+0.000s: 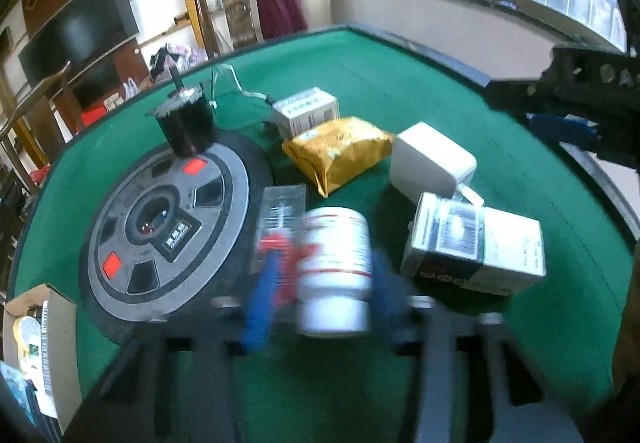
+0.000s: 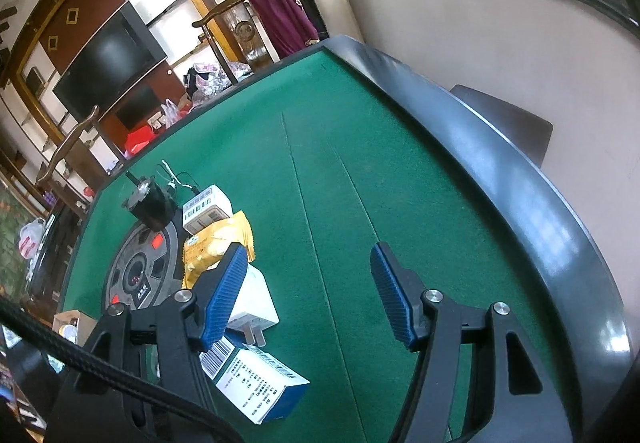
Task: Organize objects
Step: 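Grasp the white red-label pill bottle with the left tool while the right tool grasps the white barcode box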
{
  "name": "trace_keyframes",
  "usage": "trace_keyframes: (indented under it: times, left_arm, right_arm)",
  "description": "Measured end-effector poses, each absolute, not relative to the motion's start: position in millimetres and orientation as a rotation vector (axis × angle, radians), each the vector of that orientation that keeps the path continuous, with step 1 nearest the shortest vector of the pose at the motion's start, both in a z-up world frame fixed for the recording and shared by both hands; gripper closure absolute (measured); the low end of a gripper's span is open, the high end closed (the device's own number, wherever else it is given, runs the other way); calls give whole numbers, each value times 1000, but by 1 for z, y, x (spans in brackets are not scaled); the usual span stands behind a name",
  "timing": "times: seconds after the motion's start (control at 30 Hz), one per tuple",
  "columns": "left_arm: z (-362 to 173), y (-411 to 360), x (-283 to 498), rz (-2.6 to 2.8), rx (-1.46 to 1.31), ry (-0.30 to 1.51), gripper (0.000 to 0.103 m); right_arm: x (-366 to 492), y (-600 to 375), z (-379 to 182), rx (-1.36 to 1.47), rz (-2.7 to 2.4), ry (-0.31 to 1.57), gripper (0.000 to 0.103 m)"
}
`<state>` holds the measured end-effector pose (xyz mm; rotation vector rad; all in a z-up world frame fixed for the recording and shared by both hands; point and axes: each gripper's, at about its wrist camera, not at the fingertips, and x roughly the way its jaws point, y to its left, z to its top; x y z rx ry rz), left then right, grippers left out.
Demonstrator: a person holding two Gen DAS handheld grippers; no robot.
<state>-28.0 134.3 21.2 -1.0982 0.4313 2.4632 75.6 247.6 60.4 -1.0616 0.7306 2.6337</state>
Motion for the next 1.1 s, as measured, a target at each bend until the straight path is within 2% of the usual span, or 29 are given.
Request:
trace_keyframes:
  times: [0.23,0.33,0.47,0.63,0.9,1.1]
  left_arm:
    - [48,102,-13,2485,-1072,272,73]
    - [66,74,3,2513,-1051,226,73]
    - [79,42,24,2565,-1024,205,73]
    - [89,-1,51,2650,-963,232,73]
    - [90,-87,76,2724,-1031,47,73]
    - [89,-125,89,2764,-1020,-27,72]
  right_arm:
    - [68,240,56,-1151,2696,737,40]
    - [59,231,50,-1304,2749,721,40]
    - [54,210,40,-1464,2766,559,40]
    - [60,179,40,-1450,2837,332,40]
    - [66,157,39,-1426,2854,248,40]
    - [75,124,28,-1486,2807,85,41]
